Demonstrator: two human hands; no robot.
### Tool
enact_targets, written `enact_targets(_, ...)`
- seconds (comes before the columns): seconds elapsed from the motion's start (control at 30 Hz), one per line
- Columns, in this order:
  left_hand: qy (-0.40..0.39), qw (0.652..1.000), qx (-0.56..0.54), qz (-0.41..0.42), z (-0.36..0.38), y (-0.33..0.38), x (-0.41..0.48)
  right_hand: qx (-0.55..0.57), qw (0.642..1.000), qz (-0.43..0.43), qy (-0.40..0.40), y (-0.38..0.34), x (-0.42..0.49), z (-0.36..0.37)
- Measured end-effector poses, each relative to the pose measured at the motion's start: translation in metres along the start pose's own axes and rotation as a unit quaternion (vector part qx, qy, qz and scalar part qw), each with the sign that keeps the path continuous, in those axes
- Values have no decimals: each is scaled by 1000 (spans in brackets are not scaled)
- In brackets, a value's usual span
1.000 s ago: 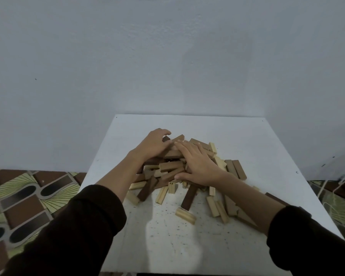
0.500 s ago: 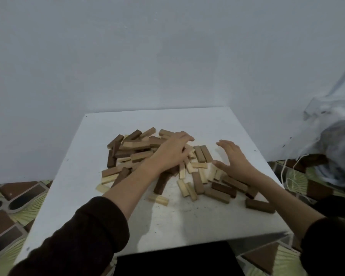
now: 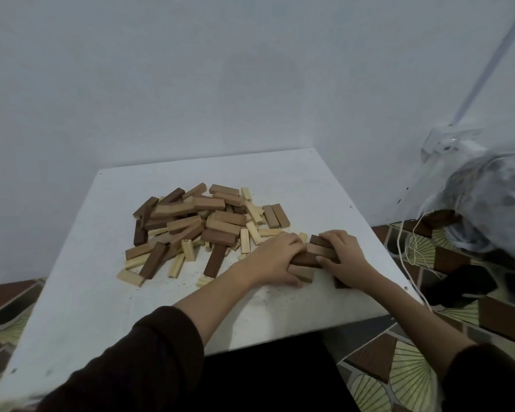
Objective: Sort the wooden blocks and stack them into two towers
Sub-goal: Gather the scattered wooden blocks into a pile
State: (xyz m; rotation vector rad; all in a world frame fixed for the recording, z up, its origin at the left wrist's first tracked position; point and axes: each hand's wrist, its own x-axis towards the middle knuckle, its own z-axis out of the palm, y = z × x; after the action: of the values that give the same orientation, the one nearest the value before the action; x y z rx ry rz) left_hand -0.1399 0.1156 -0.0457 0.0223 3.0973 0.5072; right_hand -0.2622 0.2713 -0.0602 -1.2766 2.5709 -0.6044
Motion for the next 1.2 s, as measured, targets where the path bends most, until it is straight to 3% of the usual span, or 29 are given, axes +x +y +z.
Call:
enact_targets(0.37,60,998,15,-33,3,2,4,73,996,-31,48,3,17,-23)
enact_targets(0.67,49,998,21,-32,2,12,9,66,994,0,-90,22,-13,-52)
enact_targets(0.83,33,999,-2,-35,1,17,8,-2,995,-28,-96,24,-26,-45)
enact_targets(1.03,49,995,-77,-28,-7,15,10,72,986,0,-148,22,-29,-62)
enact_targets(1.13,95,989,-101,-45,-13,13,22,212,972,46,-87,19,-24,-70)
enact_targets(1.2,104,987,-103,-63,-12,14,32,239,966,99,-5,15,-17,-65)
